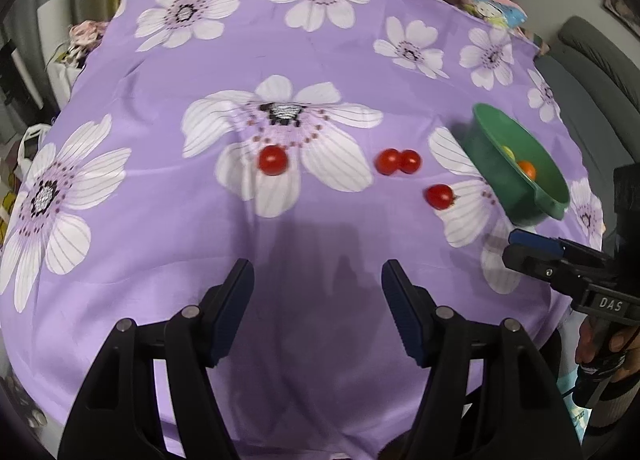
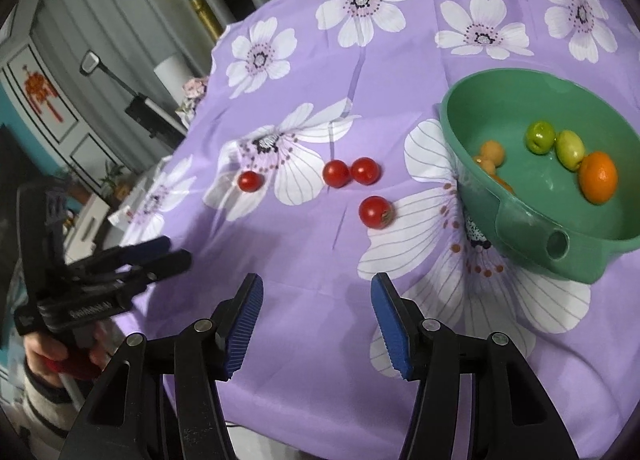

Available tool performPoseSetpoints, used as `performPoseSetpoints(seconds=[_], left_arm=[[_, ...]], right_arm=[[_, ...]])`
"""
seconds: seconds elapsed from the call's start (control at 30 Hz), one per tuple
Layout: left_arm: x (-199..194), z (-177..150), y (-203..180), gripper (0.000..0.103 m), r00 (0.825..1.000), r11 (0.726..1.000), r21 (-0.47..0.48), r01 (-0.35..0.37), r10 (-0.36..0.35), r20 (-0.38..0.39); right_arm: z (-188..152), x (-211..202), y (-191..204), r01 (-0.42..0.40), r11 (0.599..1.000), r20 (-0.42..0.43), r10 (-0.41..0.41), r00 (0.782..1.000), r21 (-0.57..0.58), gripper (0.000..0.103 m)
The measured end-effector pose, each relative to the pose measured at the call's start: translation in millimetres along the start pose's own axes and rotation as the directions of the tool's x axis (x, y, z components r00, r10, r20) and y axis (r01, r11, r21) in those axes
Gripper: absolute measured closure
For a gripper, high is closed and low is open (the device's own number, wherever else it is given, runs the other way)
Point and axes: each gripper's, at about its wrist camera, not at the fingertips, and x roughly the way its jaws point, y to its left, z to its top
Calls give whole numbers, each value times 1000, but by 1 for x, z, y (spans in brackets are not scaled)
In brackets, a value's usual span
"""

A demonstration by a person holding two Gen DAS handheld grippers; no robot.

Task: Organize fruits
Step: 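Move the open left gripper back toward the red cherry tomatoes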

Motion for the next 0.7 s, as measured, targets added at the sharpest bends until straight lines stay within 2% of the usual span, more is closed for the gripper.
performPoseSetpoints(seconds=[0.33,0.7], left_arm=[[9,8,15,38,999,999,-14,44,-44,-3],[36,43,21,41,997,994,86,70,-67,-38]], right_arm=[[10,22,-5,77,997,-51,-77,996,-2,46],[35,52,-11,158,987,-87,-159,983,-24,46]])
